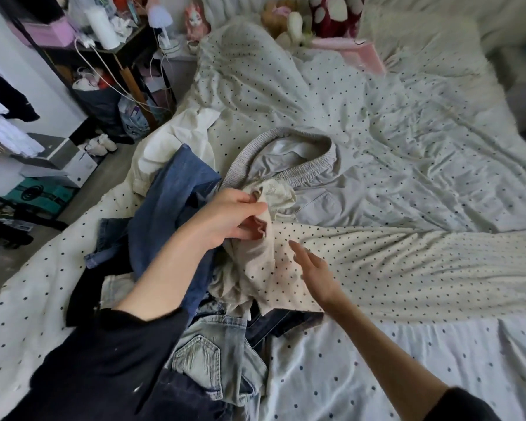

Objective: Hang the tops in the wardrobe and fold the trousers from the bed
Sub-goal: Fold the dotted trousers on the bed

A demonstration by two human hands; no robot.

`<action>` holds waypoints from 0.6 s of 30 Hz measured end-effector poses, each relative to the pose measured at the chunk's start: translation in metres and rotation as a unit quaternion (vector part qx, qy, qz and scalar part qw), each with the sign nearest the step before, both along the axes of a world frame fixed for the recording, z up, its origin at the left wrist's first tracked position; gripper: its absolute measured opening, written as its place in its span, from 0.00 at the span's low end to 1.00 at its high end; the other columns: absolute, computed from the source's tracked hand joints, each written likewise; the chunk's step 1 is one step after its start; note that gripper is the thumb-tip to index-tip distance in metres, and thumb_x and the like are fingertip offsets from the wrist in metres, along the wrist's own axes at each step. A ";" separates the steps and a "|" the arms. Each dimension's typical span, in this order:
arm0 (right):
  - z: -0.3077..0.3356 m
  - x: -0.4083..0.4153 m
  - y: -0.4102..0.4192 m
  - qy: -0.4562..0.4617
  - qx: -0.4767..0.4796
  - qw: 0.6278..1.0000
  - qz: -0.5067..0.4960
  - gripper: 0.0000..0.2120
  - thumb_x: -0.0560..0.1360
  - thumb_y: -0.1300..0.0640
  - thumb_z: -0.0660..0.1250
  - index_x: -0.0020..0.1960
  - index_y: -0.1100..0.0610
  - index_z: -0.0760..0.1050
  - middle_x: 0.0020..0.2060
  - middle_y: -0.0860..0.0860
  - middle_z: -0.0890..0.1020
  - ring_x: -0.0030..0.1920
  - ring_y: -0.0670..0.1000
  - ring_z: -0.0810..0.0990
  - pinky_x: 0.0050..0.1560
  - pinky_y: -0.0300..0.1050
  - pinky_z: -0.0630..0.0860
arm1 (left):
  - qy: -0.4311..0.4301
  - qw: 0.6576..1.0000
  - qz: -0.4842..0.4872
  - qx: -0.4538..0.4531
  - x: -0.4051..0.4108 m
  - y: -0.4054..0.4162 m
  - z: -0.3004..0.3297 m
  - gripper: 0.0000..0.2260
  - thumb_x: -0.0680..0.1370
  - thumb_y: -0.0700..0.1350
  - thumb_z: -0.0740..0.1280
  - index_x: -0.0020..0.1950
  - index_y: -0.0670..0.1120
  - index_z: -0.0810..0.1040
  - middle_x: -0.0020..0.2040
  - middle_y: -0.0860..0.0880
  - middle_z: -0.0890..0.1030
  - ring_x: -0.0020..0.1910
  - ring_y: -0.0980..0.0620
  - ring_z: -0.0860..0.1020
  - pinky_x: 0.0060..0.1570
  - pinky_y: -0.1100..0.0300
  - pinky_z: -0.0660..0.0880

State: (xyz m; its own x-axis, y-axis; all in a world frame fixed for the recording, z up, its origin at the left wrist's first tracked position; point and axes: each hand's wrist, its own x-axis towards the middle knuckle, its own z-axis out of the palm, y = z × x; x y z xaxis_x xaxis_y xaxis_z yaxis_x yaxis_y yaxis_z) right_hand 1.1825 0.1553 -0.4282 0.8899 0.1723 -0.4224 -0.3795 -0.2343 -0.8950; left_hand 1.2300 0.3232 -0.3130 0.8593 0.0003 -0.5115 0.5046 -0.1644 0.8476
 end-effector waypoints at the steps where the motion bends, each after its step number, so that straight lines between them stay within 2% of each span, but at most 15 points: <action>1: 0.000 0.001 -0.019 0.057 0.076 0.995 -0.037 0.23 0.81 0.43 0.49 0.72 0.50 0.65 0.70 0.47 0.69 0.68 0.51 0.69 0.68 0.52 0.66 | 0.002 1.000 -0.005 -0.004 0.007 -0.026 -0.003 0.02 0.76 0.36 0.66 0.44 0.40 0.76 0.39 0.44 0.79 0.32 0.53 0.80 0.30 0.61 0.79; 4: -0.004 0.005 -0.069 0.174 0.259 0.939 -0.145 0.26 0.80 0.40 0.47 0.71 0.53 0.64 0.64 0.52 0.73 0.58 0.55 0.76 0.56 0.57 0.74 | 0.016 0.999 -0.031 0.009 0.024 -0.093 -0.035 0.04 0.76 0.34 0.66 0.41 0.40 0.75 0.39 0.42 0.78 0.35 0.50 0.80 0.31 0.60 0.80; 6: -0.012 0.010 -0.100 0.212 0.316 0.901 -0.210 0.25 0.80 0.40 0.49 0.69 0.54 0.67 0.59 0.53 0.76 0.55 0.56 0.78 0.50 0.58 0.77 | 0.027 0.996 -0.064 0.054 0.028 -0.132 -0.067 0.04 0.75 0.34 0.67 0.41 0.39 0.75 0.39 0.43 0.78 0.38 0.48 0.81 0.34 0.57 0.81; 8: -0.022 0.014 -0.126 0.225 0.332 0.886 -0.232 0.23 0.80 0.41 0.51 0.66 0.54 0.68 0.58 0.54 0.77 0.53 0.57 0.79 0.47 0.57 0.78 | 0.015 0.988 -0.111 0.105 0.026 -0.162 -0.099 0.05 0.75 0.35 0.66 0.39 0.40 0.75 0.39 0.44 0.78 0.41 0.44 0.82 0.43 0.50 0.81; 10: -0.030 0.016 -0.140 0.238 0.318 0.891 -0.221 0.21 0.80 0.42 0.53 0.62 0.55 0.71 0.56 0.55 0.77 0.52 0.56 0.79 0.45 0.55 0.78 | -0.008 0.976 -0.158 0.148 0.020 -0.181 -0.121 0.06 0.76 0.37 0.64 0.40 0.43 0.78 0.37 0.47 0.79 0.45 0.44 0.82 0.49 0.49 0.80; 13: -0.036 0.014 -0.145 0.235 0.254 0.916 -0.204 0.17 0.80 0.47 0.56 0.54 0.58 0.77 0.50 0.57 0.80 0.48 0.57 0.80 0.43 0.52 0.79 | -0.020 0.978 -0.164 0.126 0.009 -0.186 -0.136 0.12 0.78 0.37 0.62 0.40 0.51 0.78 0.38 0.51 0.81 0.37 0.54 0.82 0.44 0.56 0.81; 14: -0.038 0.014 -0.145 0.224 0.230 0.925 -0.204 0.14 0.80 0.50 0.58 0.53 0.59 0.77 0.51 0.58 0.80 0.49 0.58 0.80 0.42 0.51 0.80 | -0.032 0.981 -0.146 0.127 0.005 -0.182 -0.137 0.14 0.79 0.36 0.61 0.40 0.53 0.77 0.39 0.51 0.80 0.36 0.56 0.81 0.41 0.59 0.81; 16: -0.038 0.013 -0.144 0.197 0.183 0.941 -0.206 0.09 0.78 0.55 0.63 0.51 0.61 0.77 0.50 0.60 0.79 0.50 0.60 0.80 0.41 0.49 0.81 | -0.083 0.977 -0.087 0.174 0.001 -0.163 -0.134 0.13 0.78 0.36 0.60 0.40 0.52 0.76 0.41 0.52 0.80 0.38 0.57 0.78 0.41 0.63 0.78; 18: -0.038 0.018 -0.140 0.174 0.117 0.956 -0.205 0.04 0.75 0.60 0.67 0.45 0.62 0.76 0.45 0.60 0.80 0.45 0.58 0.81 0.41 0.49 0.81 | -0.145 0.957 -0.020 0.249 0.000 -0.137 -0.129 0.11 0.77 0.36 0.62 0.43 0.50 0.77 0.42 0.54 0.79 0.38 0.61 0.76 0.40 0.74 0.71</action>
